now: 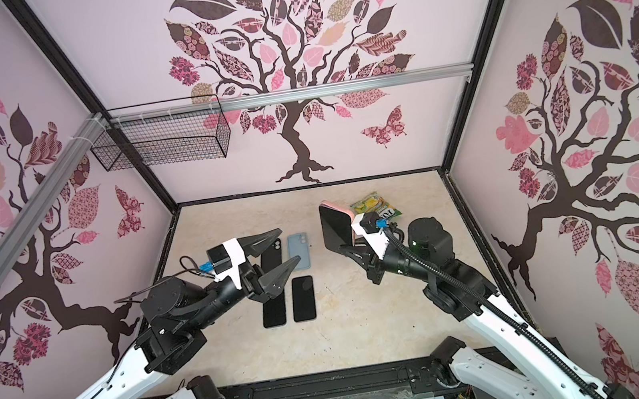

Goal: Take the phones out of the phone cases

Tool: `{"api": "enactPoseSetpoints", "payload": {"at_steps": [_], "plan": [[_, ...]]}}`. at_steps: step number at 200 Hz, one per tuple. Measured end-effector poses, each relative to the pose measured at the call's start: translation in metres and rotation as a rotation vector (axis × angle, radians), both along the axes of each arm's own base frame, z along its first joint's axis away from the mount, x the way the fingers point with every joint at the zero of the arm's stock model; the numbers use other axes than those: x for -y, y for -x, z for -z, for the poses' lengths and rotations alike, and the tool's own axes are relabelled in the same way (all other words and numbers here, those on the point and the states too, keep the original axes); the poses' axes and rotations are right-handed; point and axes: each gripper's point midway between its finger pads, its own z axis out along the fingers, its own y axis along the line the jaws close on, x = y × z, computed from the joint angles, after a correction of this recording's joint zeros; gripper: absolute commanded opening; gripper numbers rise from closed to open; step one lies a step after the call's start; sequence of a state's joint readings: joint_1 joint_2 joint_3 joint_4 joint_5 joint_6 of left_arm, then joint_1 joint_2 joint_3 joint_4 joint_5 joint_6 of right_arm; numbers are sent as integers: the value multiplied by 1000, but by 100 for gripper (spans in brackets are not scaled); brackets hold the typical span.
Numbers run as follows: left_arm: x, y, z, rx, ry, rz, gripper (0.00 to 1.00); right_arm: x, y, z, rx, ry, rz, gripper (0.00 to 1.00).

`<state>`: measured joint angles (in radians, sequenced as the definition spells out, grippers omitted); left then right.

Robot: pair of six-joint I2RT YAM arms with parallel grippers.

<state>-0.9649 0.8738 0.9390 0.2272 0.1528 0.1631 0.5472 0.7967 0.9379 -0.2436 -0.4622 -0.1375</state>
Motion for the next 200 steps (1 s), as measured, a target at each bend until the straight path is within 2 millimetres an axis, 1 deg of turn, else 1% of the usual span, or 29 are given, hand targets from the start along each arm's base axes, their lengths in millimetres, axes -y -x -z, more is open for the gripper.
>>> {"api": "enactPoseSetpoints", "payload": {"at_steps": [22,43,68,93,130,200], "plan": [[14,0,5,58,-58,-6,56,2,4,3,36,16,-8,0],[27,-5,18,76,-114,-10,51,4,11,7,81,34,-27,0],[37,-7,28,105,-157,-3,45,4,16,14,123,63,-56,0],[44,-1,30,148,-183,20,41,2,19,16,150,78,-82,0],[46,3,29,183,-193,27,39,0,23,14,175,83,-111,0],[43,-3,25,204,-190,-20,39,-2,29,12,193,79,-142,0]]}}
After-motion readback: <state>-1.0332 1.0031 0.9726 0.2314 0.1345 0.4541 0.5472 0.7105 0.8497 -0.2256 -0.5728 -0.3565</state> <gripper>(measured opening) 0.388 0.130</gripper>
